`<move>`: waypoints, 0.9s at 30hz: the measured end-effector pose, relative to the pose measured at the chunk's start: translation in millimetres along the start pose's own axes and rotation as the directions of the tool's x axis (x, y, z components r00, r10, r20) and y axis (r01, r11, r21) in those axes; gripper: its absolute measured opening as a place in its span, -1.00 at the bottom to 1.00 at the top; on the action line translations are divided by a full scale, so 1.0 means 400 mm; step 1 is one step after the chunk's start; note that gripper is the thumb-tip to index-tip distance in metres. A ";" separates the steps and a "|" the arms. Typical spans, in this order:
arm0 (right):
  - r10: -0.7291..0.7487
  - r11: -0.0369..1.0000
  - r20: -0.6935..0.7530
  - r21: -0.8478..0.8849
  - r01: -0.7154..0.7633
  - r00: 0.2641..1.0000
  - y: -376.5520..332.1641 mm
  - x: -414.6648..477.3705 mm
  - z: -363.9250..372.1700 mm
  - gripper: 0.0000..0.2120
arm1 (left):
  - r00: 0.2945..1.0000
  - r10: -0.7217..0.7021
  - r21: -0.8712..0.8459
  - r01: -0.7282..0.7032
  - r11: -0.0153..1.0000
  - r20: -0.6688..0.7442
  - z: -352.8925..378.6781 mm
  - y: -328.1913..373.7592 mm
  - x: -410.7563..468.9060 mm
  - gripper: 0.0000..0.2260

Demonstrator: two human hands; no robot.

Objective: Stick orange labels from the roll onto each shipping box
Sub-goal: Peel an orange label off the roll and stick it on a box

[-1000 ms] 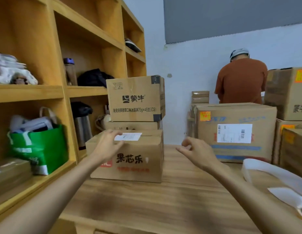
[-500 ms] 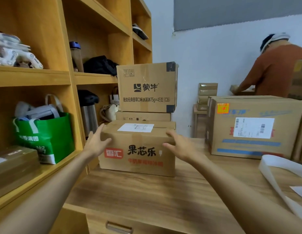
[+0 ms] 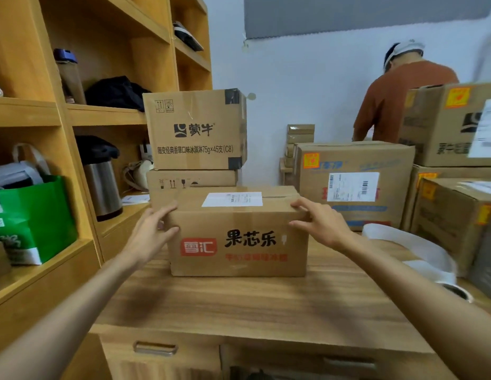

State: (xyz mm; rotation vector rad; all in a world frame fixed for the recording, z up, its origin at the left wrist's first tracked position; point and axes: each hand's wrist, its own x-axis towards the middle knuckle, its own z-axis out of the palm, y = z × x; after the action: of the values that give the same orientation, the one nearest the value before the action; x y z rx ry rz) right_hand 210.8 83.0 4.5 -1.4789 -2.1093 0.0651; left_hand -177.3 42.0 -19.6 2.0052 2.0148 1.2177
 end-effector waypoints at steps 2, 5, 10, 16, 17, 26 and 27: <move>0.029 0.999 -0.007 0.016 -0.029 1.000 0.062 -0.042 -0.051 -0.59 | 0.996 0.086 0.008 -0.086 0.996 -0.003 0.034 0.057 -0.003 -0.51; 0.078 0.996 -0.042 0.049 -0.075 0.996 0.138 -0.101 -0.122 -0.54 | 0.984 0.178 -0.015 -0.178 0.984 0.002 0.083 0.137 -0.004 -0.55; 0.122 0.989 -0.096 0.095 -0.113 0.988 0.237 -0.172 -0.201 -0.51 | 0.960 0.281 -0.073 -0.279 0.957 0.015 0.159 0.242 -0.009 -0.56; 0.152 0.980 -0.132 0.151 -0.131 0.980 0.311 -0.225 -0.222 -0.52 | 0.953 0.303 -0.125 -0.300 0.946 0.005 0.220 0.299 -0.035 -0.57; 0.149 0.980 -0.131 0.150 -0.129 0.980 0.318 -0.229 -0.219 -0.52 | 0.953 0.302 -0.123 -0.299 0.946 0.009 0.231 0.302 -0.040 -0.56; 0.079 0.997 -0.132 0.034 -0.075 0.988 0.362 -0.291 -0.256 -0.55 | 0.811 0.576 0.447 -0.480 0.755 -0.100 0.254 0.417 -0.076 -0.52; 0.081 0.996 -0.140 -0.017 -0.084 0.987 0.373 -0.308 -0.264 -0.57 | 0.778 0.620 0.435 -0.527 0.730 -0.099 0.266 0.457 -0.092 -0.53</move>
State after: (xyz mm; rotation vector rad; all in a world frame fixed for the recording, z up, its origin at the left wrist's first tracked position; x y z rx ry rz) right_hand 416.2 4.4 -8.7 -1.5380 -1.9443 -0.0301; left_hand 37.0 34.0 -11.0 2.9922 1.8913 1.2673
